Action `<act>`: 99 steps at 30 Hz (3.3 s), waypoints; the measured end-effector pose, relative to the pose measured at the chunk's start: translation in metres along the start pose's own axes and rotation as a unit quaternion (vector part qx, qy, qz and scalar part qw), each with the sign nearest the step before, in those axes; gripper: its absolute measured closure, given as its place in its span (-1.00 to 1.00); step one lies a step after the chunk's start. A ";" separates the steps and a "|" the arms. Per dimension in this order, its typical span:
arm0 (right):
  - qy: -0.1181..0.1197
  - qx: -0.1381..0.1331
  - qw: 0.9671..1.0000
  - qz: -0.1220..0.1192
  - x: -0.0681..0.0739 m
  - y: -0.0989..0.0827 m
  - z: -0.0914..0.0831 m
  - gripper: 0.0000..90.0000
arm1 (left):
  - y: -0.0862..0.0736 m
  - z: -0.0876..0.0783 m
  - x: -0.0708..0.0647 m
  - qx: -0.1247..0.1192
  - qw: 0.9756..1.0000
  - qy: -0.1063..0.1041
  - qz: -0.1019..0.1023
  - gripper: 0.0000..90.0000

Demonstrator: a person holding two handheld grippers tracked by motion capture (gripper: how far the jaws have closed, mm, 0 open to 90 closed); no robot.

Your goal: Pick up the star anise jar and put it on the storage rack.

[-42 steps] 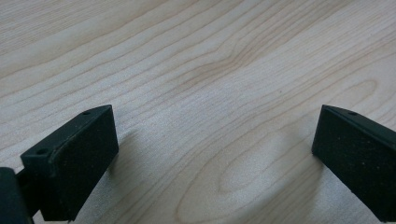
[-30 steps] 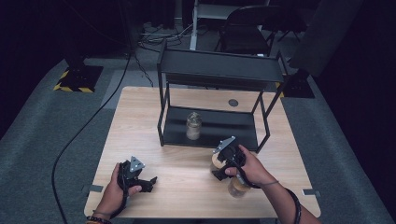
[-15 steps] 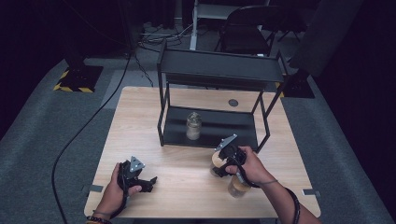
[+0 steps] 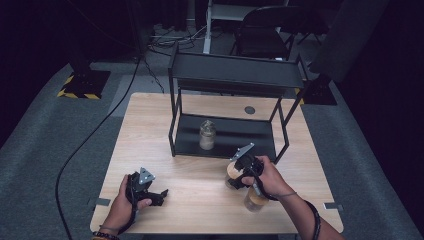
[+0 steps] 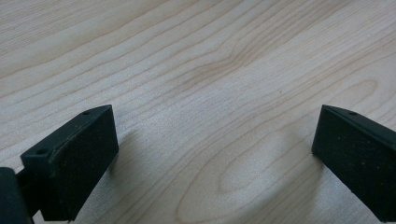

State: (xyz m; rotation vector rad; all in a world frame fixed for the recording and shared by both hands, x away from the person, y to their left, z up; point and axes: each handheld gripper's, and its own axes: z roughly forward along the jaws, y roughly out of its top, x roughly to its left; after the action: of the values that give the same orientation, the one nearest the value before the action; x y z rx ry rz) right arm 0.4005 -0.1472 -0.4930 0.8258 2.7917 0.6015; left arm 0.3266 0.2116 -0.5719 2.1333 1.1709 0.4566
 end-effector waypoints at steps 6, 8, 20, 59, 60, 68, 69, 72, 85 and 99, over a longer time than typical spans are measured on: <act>-0.005 -0.003 1.000 0.001 -0.002 -0.001 -0.001 -0.47 | 0.000 0.000 0.000 0.000 1.000 0.000 0.000 -1.00; -0.005 -0.005 1.000 0.003 -0.004 -0.001 -0.001 -0.47 | 0.000 0.000 0.000 0.000 1.000 0.000 0.000 -1.00; -0.006 -0.018 1.000 0.002 -0.009 0.003 -0.014 -0.47 | 0.000 0.000 0.000 0.000 1.000 0.000 0.000 -1.00; -0.038 -0.049 0.998 0.004 -0.047 0.044 -0.033 -0.47 | 0.000 0.000 0.000 -0.001 1.000 0.000 0.001 -1.00; -0.039 -0.050 0.998 0.005 -0.047 0.046 -0.034 -0.47 | 0.000 0.000 0.000 0.000 1.000 0.000 0.000 -1.00; -0.041 -0.056 0.997 0.013 -0.055 0.053 -0.034 -0.47 | 0.000 0.000 0.000 0.000 1.000 -0.001 0.000 -1.00; -0.042 -0.057 0.997 0.014 -0.056 0.054 -0.034 -0.47 | 0.000 0.000 0.000 -0.001 1.000 0.000 0.000 -1.00; -0.044 -0.056 0.997 0.016 -0.058 0.056 -0.034 -0.47 | 0.000 0.000 0.000 -0.001 1.000 0.000 0.000 -1.00; -0.050 -0.058 0.997 0.025 -0.068 0.066 -0.032 -0.47 | 0.000 0.000 0.000 0.000 1.000 -0.001 0.001 -1.00; -0.055 -0.060 0.996 0.033 -0.077 0.072 -0.024 -0.47 | 0.000 0.000 0.000 0.000 1.000 -0.001 0.001 -1.00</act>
State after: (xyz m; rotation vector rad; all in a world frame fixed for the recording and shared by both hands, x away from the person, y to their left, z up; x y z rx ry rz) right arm 0.4932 -0.1427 -0.4368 0.8993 2.6097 0.7052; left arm 0.3268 0.2117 -0.5719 2.1348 1.1687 0.4557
